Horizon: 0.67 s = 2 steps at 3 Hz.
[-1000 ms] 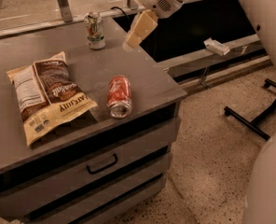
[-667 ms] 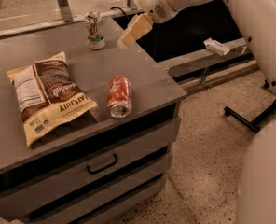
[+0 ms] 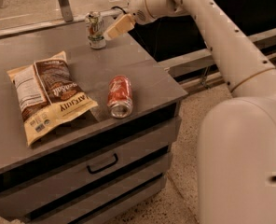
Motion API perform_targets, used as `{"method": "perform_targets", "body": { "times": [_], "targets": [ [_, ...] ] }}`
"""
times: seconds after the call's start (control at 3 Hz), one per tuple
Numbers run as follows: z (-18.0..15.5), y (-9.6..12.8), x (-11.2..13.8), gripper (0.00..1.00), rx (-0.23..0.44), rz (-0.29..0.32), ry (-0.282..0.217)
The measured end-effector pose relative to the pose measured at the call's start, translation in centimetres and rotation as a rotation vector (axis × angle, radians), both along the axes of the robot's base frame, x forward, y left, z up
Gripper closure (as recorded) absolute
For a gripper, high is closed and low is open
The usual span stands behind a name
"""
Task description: Move 7up can near coke can
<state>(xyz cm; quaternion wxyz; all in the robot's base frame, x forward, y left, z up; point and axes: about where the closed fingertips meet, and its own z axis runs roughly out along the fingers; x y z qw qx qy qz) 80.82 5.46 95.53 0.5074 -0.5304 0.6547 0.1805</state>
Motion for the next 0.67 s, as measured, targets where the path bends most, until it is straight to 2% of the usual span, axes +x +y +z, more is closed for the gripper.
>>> {"method": "perform_targets", "body": {
  "times": [0.33,0.67],
  "targets": [
    [-1.1,3.1,2.7,0.00,0.043,0.033,-0.004],
    [-1.9,5.9,4.1,0.00,0.108,0.085,0.017]
  ]
}}
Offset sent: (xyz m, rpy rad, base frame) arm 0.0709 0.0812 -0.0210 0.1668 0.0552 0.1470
